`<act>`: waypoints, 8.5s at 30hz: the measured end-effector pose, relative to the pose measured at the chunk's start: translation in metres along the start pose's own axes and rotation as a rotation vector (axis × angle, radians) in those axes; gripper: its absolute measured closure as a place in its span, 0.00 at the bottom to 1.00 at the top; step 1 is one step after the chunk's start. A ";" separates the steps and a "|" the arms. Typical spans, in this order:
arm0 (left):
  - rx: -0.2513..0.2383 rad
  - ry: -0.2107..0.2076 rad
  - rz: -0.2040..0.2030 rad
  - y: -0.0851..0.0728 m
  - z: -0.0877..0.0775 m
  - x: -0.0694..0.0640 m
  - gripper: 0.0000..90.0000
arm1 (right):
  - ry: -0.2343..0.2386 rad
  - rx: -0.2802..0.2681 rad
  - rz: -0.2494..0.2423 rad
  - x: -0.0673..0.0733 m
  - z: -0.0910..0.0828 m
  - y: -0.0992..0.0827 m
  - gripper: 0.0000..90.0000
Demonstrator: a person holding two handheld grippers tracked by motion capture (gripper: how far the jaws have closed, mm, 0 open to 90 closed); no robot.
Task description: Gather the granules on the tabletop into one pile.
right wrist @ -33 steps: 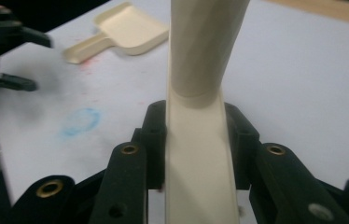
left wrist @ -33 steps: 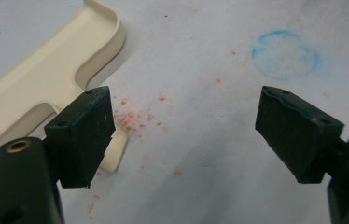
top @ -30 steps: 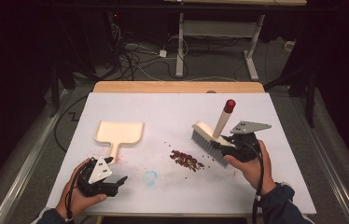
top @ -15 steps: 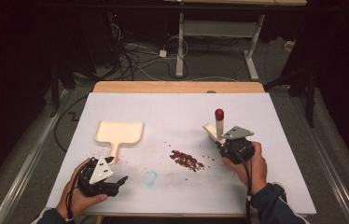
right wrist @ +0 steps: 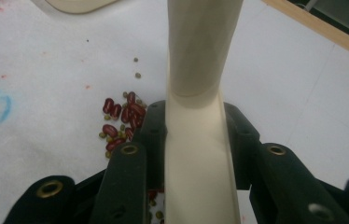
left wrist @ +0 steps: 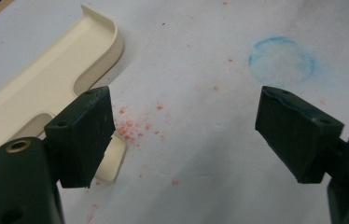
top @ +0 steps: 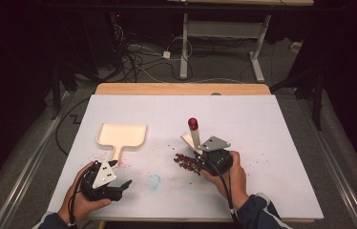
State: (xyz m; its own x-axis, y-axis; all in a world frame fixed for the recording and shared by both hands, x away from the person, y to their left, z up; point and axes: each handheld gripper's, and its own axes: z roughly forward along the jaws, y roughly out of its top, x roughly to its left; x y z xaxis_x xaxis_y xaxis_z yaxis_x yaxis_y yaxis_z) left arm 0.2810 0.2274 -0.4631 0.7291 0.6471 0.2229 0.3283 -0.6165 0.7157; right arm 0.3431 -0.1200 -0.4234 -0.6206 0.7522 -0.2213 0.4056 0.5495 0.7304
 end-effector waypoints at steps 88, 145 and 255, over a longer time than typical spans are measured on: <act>0.059 -0.002 -0.026 -0.007 0.004 0.002 0.22 | 0.468 -0.063 -0.581 -0.002 0.043 0.048 0.75; 0.060 -0.001 -0.013 -0.004 0.005 0.000 0.22 | 0.408 -0.108 -0.233 -0.044 -0.038 -0.011 0.75; 0.097 -0.017 -0.020 -0.004 0.014 0.001 0.22 | 0.712 -0.198 -0.349 -0.032 -0.008 -0.029 0.75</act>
State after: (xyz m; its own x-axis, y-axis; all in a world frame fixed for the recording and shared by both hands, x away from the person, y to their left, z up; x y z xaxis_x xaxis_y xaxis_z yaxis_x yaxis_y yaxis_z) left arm 0.2885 0.2239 -0.4750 0.7319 0.6523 0.1973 0.3985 -0.6445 0.6525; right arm 0.3460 -0.1627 -0.4322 -0.9939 0.1019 -0.0424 0.0254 0.5850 0.8107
